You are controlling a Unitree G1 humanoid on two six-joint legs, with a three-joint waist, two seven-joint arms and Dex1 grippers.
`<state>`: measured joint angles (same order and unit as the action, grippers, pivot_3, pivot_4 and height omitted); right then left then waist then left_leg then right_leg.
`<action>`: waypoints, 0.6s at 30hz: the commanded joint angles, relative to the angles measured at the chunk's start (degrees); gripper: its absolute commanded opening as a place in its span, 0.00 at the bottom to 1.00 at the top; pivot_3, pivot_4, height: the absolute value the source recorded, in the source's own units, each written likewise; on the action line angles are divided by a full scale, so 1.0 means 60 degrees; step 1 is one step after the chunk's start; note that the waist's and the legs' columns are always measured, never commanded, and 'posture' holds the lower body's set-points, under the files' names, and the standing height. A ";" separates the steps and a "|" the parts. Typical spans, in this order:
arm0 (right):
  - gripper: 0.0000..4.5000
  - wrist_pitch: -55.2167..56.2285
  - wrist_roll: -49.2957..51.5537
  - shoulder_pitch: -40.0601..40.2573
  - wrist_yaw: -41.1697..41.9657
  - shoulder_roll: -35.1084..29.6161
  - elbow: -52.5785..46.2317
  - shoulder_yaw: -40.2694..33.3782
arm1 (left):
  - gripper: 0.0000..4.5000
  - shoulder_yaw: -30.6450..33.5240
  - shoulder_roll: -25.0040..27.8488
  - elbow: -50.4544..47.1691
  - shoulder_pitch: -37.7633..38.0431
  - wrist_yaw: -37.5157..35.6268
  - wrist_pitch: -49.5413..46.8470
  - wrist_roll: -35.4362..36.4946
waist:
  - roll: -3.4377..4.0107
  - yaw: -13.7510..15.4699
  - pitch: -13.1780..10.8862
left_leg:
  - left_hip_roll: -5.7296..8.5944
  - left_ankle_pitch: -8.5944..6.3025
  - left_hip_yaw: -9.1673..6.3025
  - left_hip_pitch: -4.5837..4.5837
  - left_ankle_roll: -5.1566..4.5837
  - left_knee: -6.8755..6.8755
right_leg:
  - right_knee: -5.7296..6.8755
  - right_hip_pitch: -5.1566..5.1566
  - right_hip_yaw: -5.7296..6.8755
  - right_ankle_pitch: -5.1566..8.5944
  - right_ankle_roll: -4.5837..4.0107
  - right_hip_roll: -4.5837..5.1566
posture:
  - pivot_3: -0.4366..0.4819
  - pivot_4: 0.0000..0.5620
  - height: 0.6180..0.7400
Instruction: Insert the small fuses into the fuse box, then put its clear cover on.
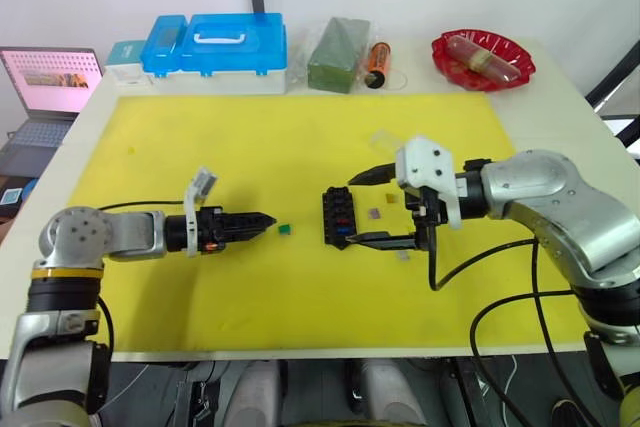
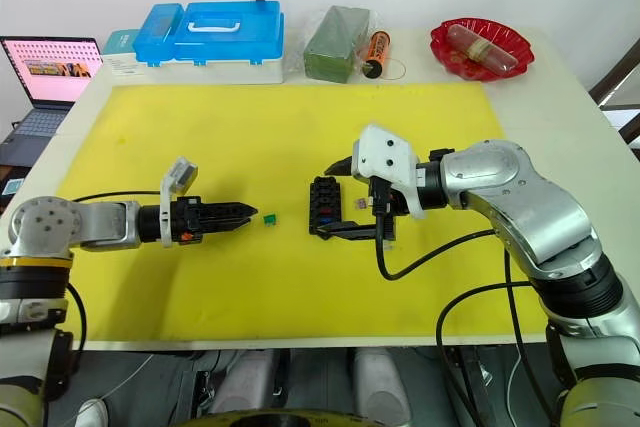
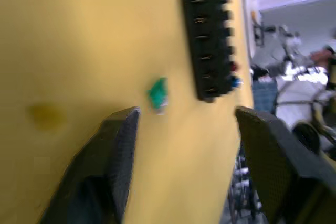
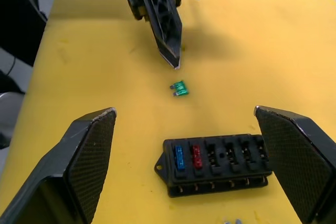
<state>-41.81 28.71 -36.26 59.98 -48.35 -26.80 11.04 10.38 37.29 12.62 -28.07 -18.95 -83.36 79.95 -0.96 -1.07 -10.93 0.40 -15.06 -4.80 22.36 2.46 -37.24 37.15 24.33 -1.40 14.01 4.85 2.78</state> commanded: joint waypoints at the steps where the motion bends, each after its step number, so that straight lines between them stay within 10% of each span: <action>1: 1.00 0.0209 -0.0248 -0.0256 0.0129 -0.0126 -0.0012 -0.0031 | 0.36 0.0754 -0.0316 -0.0076 0.0017 0.0912 -0.0250 0.0717 | -0.0001 0.0041 0.0001 | 0.0001 0.0002 0.0002 0.0000 0.0004 0.0000 | 0.0000 0.0000 0.0000 -0.0001 -0.0001 0.0001 | 0.48 0.27 1.00; 18: 1.00 0.0104 -0.0339 -0.0214 0.0068 -0.0073 -0.0081 -0.0180 | 0.44 0.1161 -0.1419 0.0464 0.0052 0.2563 -0.0825 0.1092 | -0.0004 0.0082 0.0010 | 0.0027 0.0011 0.0022 0.0000 0.0022 0.0003 | -0.0002 -0.0005 0.0004 -0.0002 -0.0002 0.0016 | 0.48 0.27 1.00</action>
<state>-41.28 26.52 -36.60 60.63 -48.47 -25.59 11.71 17.17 29.09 15.62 -27.73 -4.35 -87.32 85.80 -0.98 -0.58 -10.87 0.56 -15.00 -4.66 22.36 2.60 -37.22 37.13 24.30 -1.37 14.00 4.83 2.87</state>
